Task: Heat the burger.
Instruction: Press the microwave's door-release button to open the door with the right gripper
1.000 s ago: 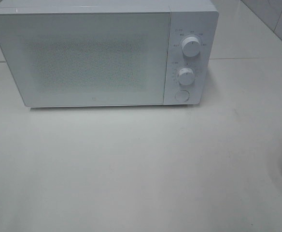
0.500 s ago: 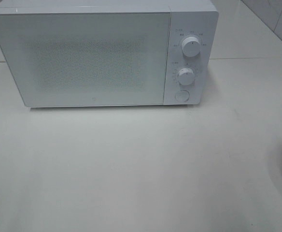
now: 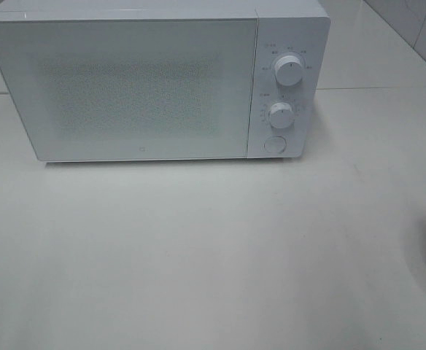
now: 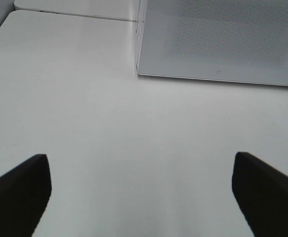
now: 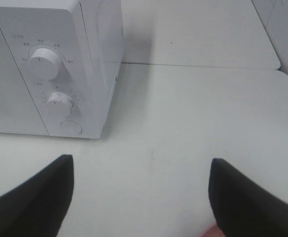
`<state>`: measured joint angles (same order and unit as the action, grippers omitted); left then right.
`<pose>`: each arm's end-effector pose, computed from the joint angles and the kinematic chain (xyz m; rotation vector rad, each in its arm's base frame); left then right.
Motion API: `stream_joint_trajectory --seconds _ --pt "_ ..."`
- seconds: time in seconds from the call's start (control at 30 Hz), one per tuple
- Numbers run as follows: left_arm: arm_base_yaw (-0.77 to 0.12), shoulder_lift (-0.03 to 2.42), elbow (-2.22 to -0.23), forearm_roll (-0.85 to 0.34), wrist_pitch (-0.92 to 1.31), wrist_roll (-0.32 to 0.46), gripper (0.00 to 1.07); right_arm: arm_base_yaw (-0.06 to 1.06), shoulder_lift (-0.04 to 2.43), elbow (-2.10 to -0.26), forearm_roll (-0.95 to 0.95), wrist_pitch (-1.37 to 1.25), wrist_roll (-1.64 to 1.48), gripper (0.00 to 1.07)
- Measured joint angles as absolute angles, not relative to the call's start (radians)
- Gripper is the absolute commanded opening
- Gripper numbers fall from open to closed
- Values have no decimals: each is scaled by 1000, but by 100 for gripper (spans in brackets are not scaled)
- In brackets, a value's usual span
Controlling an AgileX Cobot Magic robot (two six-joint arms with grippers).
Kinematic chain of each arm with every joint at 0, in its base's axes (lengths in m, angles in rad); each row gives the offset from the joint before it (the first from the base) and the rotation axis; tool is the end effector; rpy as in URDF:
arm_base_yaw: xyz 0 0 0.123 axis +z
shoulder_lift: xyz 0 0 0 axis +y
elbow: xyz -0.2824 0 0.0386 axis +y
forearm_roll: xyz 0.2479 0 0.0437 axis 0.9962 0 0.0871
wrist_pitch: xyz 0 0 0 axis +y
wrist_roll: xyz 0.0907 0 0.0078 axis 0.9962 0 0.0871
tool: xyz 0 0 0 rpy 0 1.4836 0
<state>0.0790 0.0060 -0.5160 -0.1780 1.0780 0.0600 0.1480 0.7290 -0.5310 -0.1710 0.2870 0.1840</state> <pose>-0.0061 -0.0147 0.2813 -0.0083 2.0410 -0.1263 0.1497 0.0179 0.2990 -0.0942 1.9624 0.0627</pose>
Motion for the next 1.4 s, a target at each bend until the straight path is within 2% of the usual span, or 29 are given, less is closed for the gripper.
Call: stream_joint_trajectory --seconds 0.2,0.63,0.83,0.9,1.2,1.27,1.3,1.37,1.4 --pt "79 6 -516 -178 1078 60 91 148 792 -480 -188 119 184 72" --pt "79 6 -516 -178 1078 60 91 148 1014 -310 -189 -418 184 72" --pt "79 6 -516 -178 1078 60 91 162 1081 -302 -151 -451 155 72" --pt "79 6 -516 -178 1078 60 91 223 1173 -302 -45 -527 63 72" --pt "79 6 -516 -178 1078 60 91 399 1343 -302 143 -738 -121 72" --pt "79 6 -516 -178 1078 60 91 467 1406 -302 272 -812 -190 72" --pt "79 6 -516 -178 1078 60 91 467 1406 -302 272 -812 -190 72" --pt "79 6 -516 -178 1078 60 91 565 1478 -301 471 -895 -288 72" --pt "79 6 -516 -178 1078 60 91 565 1478 -301 471 -895 -288 72"
